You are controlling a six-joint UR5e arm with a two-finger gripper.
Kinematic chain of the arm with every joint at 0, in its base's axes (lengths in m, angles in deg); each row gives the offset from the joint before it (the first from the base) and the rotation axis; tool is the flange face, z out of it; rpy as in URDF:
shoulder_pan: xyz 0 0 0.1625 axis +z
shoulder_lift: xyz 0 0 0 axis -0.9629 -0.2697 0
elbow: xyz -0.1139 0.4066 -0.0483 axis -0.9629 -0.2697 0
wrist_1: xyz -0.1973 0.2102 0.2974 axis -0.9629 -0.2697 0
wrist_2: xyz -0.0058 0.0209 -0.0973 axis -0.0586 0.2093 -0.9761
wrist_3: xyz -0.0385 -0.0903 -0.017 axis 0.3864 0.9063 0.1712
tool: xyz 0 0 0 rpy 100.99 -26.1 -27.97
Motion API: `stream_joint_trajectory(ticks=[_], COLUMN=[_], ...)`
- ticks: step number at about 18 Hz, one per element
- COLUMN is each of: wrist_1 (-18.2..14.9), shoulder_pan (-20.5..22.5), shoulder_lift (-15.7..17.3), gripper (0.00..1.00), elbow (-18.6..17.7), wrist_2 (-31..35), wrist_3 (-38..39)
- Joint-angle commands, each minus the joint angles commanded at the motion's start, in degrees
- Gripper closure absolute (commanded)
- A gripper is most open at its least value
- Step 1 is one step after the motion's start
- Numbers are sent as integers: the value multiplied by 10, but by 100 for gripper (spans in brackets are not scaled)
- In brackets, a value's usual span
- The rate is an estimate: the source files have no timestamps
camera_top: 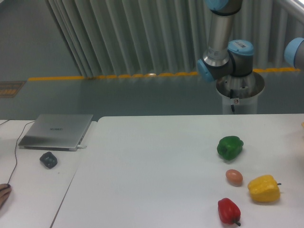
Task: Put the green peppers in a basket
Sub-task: 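Move the gripper in above the green bell pepper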
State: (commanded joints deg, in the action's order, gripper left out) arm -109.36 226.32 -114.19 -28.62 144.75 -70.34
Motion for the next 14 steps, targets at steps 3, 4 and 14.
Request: stream_joint_trajectory(ticks=[3, 4, 14], wrist_1=[1, 1, 7], shoulder_pan=[-1, -3, -11], shoulder_lift=[1, 1, 1], gripper=[0, 0, 0], elbow=[-7, -6, -24], wrist_2=[0, 0, -53], wrist_3=[1, 3, 69])
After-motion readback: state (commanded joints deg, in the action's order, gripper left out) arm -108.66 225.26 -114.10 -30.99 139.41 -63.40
